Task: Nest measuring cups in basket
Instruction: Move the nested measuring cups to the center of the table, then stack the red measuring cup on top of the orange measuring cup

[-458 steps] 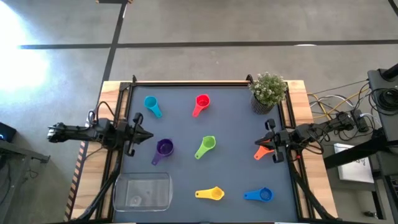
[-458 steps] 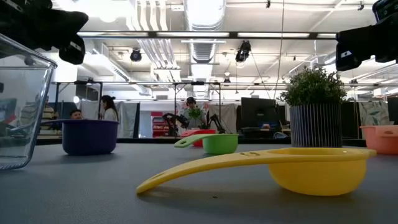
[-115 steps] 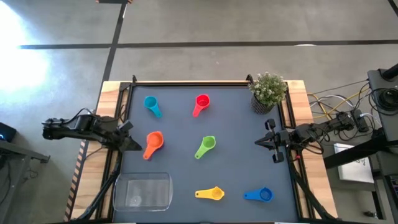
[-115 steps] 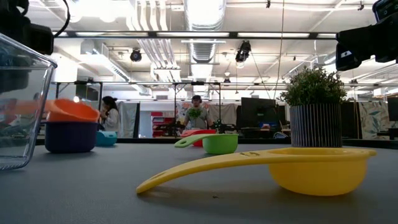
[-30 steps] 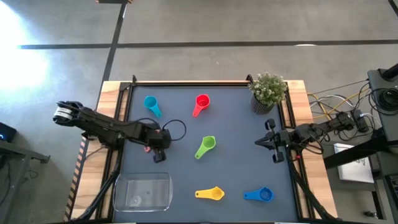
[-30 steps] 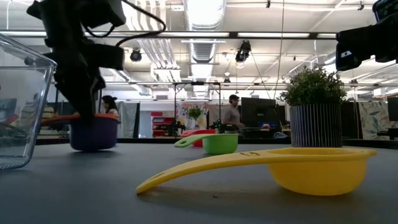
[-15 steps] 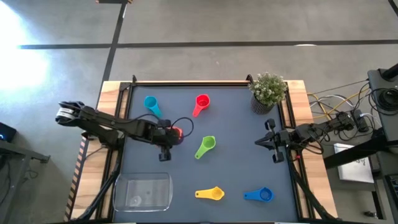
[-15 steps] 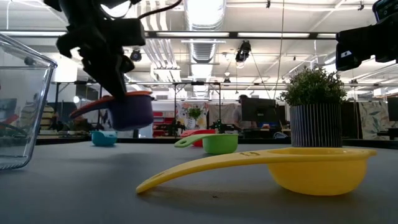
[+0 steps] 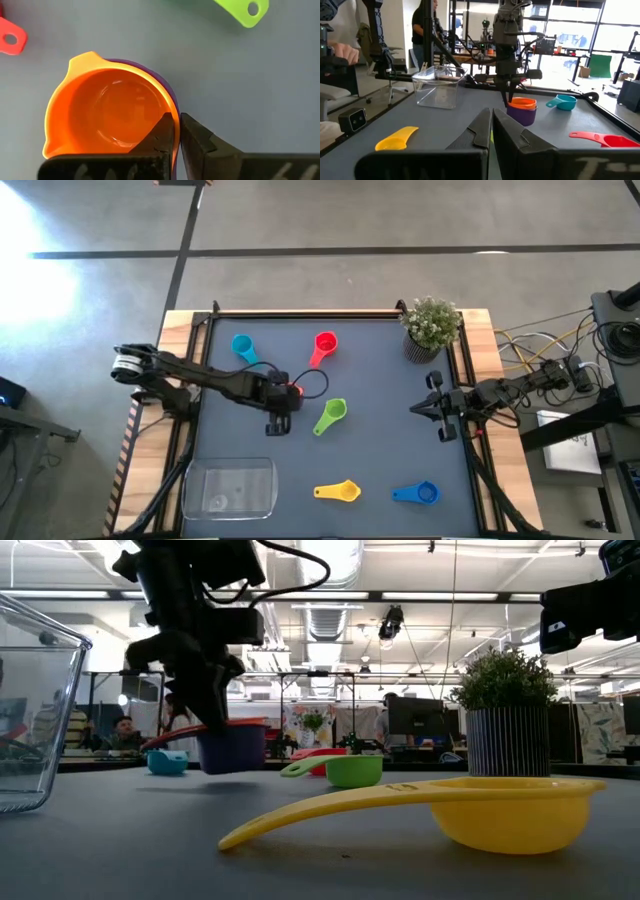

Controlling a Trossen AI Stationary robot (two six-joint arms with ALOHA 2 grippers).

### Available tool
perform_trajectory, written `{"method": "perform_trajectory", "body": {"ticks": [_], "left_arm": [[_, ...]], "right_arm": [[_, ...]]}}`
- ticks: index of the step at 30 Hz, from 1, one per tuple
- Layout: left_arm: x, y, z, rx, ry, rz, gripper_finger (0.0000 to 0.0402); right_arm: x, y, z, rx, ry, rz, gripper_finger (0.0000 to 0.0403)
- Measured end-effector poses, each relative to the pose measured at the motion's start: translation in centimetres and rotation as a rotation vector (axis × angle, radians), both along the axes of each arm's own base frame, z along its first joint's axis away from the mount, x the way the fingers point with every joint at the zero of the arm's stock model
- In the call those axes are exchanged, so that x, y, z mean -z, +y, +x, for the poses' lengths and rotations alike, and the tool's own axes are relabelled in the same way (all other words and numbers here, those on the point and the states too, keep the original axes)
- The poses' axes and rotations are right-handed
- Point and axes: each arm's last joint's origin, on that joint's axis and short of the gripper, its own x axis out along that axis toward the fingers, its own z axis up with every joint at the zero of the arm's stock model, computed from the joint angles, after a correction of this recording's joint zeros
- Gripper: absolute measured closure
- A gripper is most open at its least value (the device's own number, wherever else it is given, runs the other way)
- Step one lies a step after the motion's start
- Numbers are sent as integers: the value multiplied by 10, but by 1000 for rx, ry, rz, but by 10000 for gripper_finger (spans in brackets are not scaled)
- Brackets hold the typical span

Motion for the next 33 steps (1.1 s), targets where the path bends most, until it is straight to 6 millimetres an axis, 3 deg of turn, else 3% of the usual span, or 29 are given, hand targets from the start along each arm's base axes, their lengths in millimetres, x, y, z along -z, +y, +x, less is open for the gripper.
{"method": "perform_trajectory", "body": {"ticks": [6, 17, 25, 33], "left_arm": [[0, 3, 2, -3, -16, -26, 390], [-2, 3, 2, -6, -21, -37, 307], [-22, 3, -3, -6, -94, -42, 267], [-47, 7, 8, 48, -183, 1, 271]], "right_arm": [[0, 0, 0, 0, 0, 0, 394], [0, 0, 0, 0, 0, 0, 394], [0, 0, 0, 0, 0, 0, 394], [0, 0, 0, 0, 0, 0, 394]]}}
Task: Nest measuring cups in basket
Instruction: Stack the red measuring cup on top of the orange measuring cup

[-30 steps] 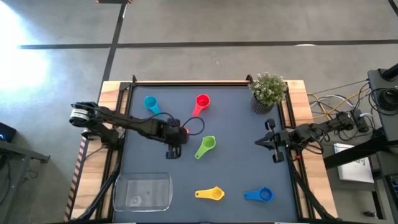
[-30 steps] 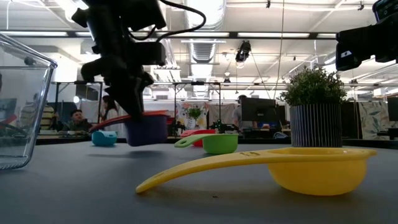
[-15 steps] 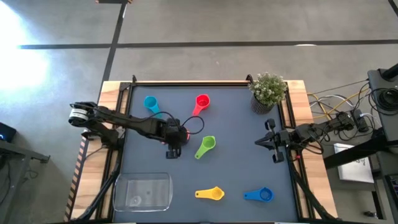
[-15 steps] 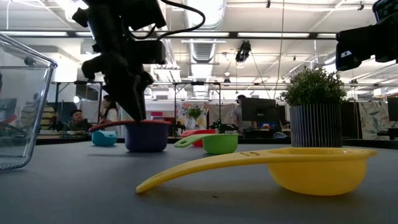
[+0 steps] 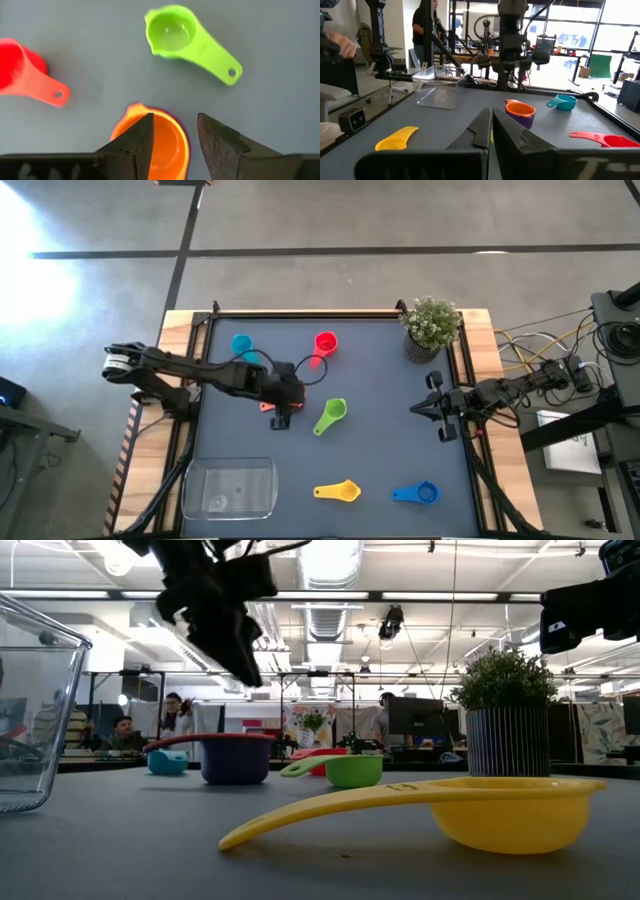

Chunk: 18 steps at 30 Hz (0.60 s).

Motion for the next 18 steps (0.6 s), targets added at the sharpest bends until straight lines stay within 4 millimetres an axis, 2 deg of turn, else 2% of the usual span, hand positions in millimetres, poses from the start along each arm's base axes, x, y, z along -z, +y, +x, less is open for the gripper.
{"method": "perform_trajectory", "body": {"ticks": [5, 18], "left_arm": [[-13, 15, 6, -22, -46, 17, 279], [-24, 70, 14, -86, -205, 31, 275]], "right_arm": [[0, 0, 0, 0, 0, 0, 394], [0, 0, 0, 0, 0, 0, 394]]}}
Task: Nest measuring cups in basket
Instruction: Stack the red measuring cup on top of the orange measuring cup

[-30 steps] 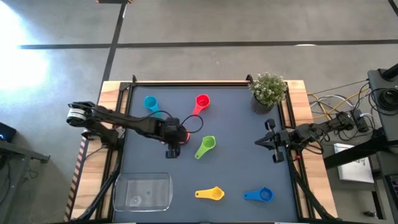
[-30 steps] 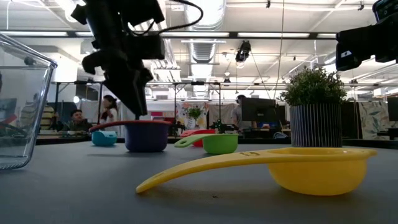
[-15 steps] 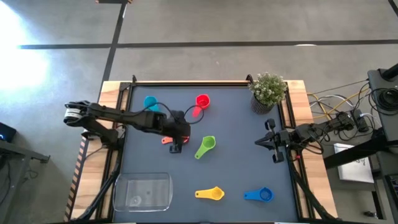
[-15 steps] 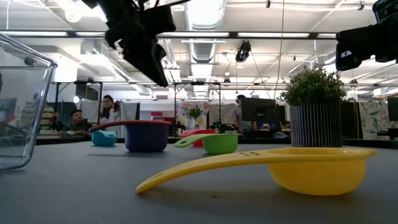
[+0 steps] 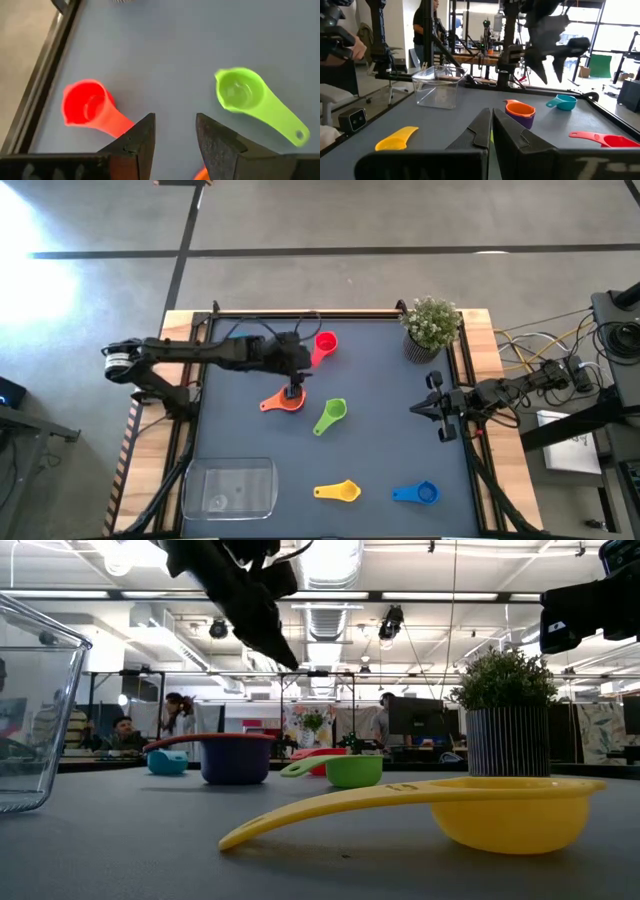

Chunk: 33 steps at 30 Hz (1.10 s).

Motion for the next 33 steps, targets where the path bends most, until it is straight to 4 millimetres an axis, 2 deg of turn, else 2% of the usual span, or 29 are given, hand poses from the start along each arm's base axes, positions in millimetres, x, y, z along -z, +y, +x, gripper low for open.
{"method": "perform_trajectory", "body": {"ticks": [6, 10, 12, 16, 20, 24, 33], "left_arm": [[5, 21, 8, -7, -54, 24, 243], [21, 33, 19, -32, -52, 27, 217], [31, 41, 24, -104, -42, -12, 206], [46, 64, 39, -270, -34, -85, 193], [58, 75, 60, -274, -3, -81, 188], [60, 82, 78, -255, 20, -63, 188], [70, 93, 78, -327, 108, -22, 188]], "right_arm": [[0, 0, 0, 0, 0, 0, 394], [0, 0, 0, 0, 0, 0, 394], [0, 0, 0, 0, 0, 0, 394], [0, 0, 0, 0, 0, 0, 394], [0, 0, 0, 0, 0, 0, 394], [0, 0, 0, 0, 0, 0, 394], [0, 0, 0, 0, 0, 0, 394]]}}
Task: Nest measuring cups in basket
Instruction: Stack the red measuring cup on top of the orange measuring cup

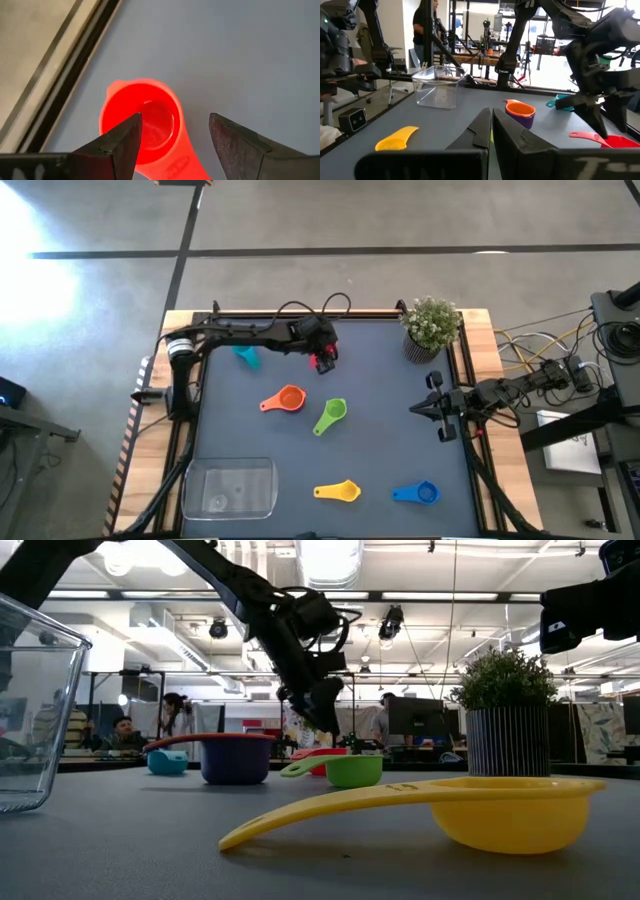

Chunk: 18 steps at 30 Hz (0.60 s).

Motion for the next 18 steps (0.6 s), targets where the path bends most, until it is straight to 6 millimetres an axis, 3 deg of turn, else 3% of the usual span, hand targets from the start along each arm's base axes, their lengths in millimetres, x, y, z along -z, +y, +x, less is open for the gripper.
{"method": "perform_trajectory", "body": {"ticks": [18], "left_arm": [[20, 3, -8, -18, -28, 6, 193]], "right_arm": [[0, 0, 0, 0, 0, 0, 394]]}}
